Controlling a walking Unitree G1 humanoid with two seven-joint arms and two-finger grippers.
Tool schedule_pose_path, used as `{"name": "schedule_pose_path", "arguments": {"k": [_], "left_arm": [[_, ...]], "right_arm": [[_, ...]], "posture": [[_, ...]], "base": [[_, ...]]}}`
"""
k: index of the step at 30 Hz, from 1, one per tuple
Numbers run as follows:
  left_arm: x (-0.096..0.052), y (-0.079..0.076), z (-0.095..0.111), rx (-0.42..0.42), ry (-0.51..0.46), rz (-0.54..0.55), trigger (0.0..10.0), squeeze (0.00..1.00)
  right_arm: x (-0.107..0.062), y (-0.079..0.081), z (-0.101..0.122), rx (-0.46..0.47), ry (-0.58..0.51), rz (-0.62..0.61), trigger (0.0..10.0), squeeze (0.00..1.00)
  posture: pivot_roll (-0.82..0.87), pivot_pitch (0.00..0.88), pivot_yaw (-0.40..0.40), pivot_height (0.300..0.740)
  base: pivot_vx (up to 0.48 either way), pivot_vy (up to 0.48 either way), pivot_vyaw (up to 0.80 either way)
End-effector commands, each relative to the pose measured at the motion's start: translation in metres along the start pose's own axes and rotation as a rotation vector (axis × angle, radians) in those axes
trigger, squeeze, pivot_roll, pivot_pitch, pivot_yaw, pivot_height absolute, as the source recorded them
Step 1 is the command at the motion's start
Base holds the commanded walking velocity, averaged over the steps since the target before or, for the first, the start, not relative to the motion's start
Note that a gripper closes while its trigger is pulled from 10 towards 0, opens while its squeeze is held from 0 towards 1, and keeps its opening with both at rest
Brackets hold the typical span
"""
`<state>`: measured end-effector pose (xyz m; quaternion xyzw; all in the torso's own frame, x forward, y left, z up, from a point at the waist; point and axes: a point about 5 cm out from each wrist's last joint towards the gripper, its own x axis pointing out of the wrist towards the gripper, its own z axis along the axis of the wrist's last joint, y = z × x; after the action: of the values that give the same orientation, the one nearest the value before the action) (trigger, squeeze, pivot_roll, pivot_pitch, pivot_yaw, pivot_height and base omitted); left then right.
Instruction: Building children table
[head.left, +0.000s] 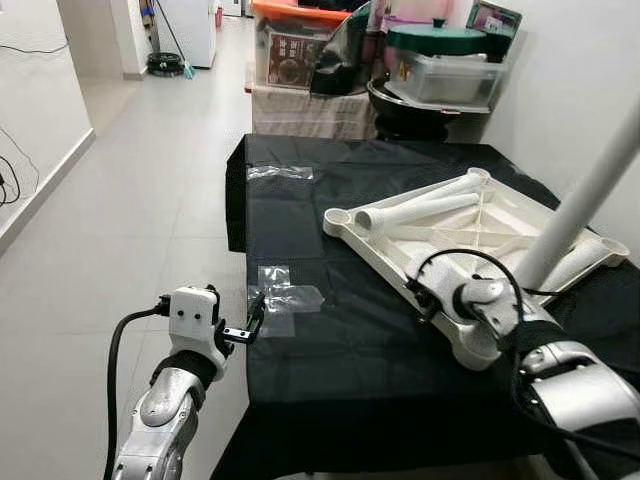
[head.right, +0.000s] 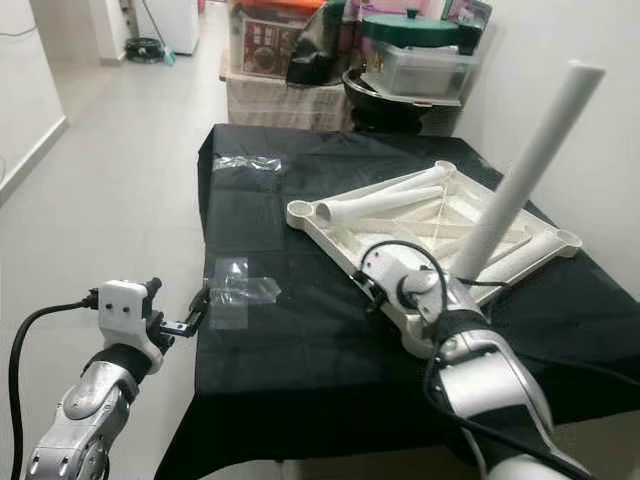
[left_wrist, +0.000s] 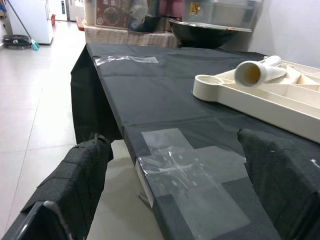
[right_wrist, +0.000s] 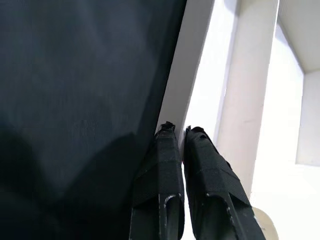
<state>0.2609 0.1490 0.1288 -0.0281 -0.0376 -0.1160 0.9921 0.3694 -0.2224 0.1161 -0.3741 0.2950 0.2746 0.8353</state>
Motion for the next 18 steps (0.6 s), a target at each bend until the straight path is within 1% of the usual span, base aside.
{"name": "schedule_pose_path", "arguments": {"k": [1,2,3,4,6,10,11,12,13,15,16,17,18], "left_arm": [[0.001,-0.003,-0.006,0.004,0.034,-0.018,10.0,0.00],[0.001,-0.003,-0.006,0.005,0.037,-0.019,10.0,0.00],[0.001,-0.004,-0.007,0.005,0.040,-0.023,10.0,0.00],[0.001,-0.004,-0.007,0.005,0.040,-0.023,10.0,0.00],[0.001,-0.005,-0.007,0.004,0.042,-0.028,10.0,0.00],[0.001,-0.005,-0.007,0.005,0.044,-0.029,10.0,0.00],[0.001,-0.005,-0.007,0.007,0.046,-0.028,10.0,0.00],[0.001,-0.005,-0.007,0.007,0.046,-0.028,10.0,0.00],[0.001,-0.004,-0.007,0.008,0.047,-0.028,10.0,0.00],[0.001,-0.004,-0.007,0.010,0.048,-0.027,10.0,0.00],[0.001,-0.004,-0.007,0.010,0.048,-0.027,10.0,0.00],[0.002,-0.004,-0.007,0.010,0.048,-0.027,10.0,0.00],[0.002,-0.004,-0.007,0.011,0.048,-0.027,10.0,0.00]], "right_arm": [[0.012,0.036,-0.013,-0.065,0.042,0.220,0.0,0.00],[0.012,0.038,-0.015,-0.086,0.039,0.248,0.0,0.00],[0.012,0.040,-0.016,-0.087,0.035,0.276,0.0,0.00],[0.012,0.040,-0.016,-0.087,0.035,0.276,0.0,0.00],[0.010,0.044,-0.018,-0.099,0.030,0.334,0.0,0.00],[0.009,0.046,-0.019,-0.113,0.023,0.381,0.0,0.00],[0.007,0.047,-0.019,-0.170,0.016,0.412,0.0,0.00],[0.007,0.047,-0.019,-0.170,0.016,0.412,0.0,0.00],[0.007,0.044,-0.018,-0.179,0.020,0.384,10.0,0.00],[0.008,0.041,-0.016,-0.165,0.018,0.339,10.0,0.01],[0.008,0.041,-0.016,-0.165,0.018,0.339,10.0,0.01],[0.008,0.040,-0.014,-0.152,0.008,0.339,10.0,1.00],[0.008,0.040,-0.012,-0.146,0.002,0.345,10.0,1.00]], "posture": [[0.12,0.000,-0.112,0.740],[0.12,0.000,-0.111,0.740],[0.12,0.000,-0.110,0.740],[0.12,0.000,-0.110,0.740],[0.12,0.000,-0.110,0.740],[0.12,0.000,-0.110,0.740],[0.12,0.000,-0.110,0.740],[0.12,0.000,-0.110,0.740],[0.12,0.000,-0.111,0.740],[0.12,0.000,-0.111,0.740],[0.12,0.000,-0.111,0.740],[0.12,0.000,-0.111,0.740],[0.12,0.000,-0.111,0.740]], "base": [[0.000,0.000,0.00],[0.000,0.000,0.00],[0.000,0.000,0.00],[0.000,0.000,0.00],[0.000,0.000,0.00],[0.000,0.000,0.00],[0.000,0.000,0.00],[0.000,0.000,0.00],[0.000,0.000,0.00],[0.000,0.000,0.00],[0.000,0.000,0.00],[0.000,0.000,0.00],[0.000,0.000,0.00]]}}
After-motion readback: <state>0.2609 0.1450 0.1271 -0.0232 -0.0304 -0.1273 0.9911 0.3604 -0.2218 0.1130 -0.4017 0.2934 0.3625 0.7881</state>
